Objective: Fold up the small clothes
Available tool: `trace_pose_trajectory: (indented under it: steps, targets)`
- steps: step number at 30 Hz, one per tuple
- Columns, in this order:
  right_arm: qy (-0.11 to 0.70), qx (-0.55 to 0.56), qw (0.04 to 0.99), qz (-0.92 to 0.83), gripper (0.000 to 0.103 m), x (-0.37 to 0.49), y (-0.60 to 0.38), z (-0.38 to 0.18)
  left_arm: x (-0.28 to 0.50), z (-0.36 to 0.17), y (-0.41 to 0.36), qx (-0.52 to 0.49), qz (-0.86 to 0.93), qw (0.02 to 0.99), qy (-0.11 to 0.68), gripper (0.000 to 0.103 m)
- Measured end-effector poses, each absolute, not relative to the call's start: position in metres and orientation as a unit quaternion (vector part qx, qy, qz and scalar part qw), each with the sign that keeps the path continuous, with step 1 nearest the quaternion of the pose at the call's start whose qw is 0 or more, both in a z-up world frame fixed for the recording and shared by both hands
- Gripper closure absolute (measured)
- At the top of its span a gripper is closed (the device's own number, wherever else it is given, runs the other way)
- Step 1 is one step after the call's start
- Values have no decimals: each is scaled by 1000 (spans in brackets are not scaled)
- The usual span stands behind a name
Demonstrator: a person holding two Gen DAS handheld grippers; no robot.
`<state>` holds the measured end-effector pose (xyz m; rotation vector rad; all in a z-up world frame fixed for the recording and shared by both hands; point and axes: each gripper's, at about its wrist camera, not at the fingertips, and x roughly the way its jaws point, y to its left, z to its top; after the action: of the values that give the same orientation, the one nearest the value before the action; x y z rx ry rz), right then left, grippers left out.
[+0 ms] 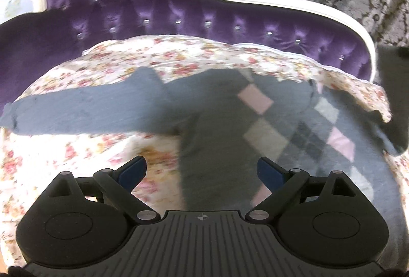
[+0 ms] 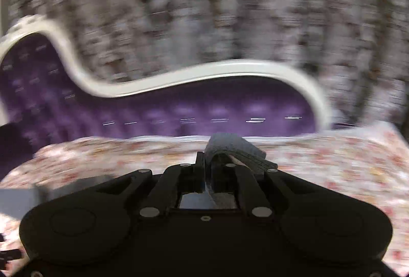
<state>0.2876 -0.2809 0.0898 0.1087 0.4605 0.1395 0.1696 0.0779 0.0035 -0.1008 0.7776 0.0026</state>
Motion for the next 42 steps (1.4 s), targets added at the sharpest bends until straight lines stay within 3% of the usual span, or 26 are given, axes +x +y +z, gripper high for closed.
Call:
trace_pose_trajectory:
  steps: [13,17,18,19,21,22,29,42]
  targets:
    - [306,-13,925,226,92,310,-75,-10,158,-8,134,-78,32,917,391,9]
    - [311,-16,915,256,84,304,-63,-36,160,-8,138,-76,26,916,394,9]
    - [307,-16,915,262,78,299,-62,-37,162,-8,137,-75,24,916,393,9]
    - [303,-14,914,269,60,295,-66,-39,164,-7,136,-74,21,916,393,9]
    - [291,-10,916,275,40,282,-75,-38,168,-6,132,-73,14,917,393,9]
    - [283,-8,918,276,38,277,-80,-38,170,-5,130,-73,10,917,393,9]
    - [261,31,937,229,39,252,-136,-33,200,-5,99,-63,-30,918,390,9]
    - [285,58,941,173,39,227,-175,-73,273,-37,86,-129,-66,884,444,21]
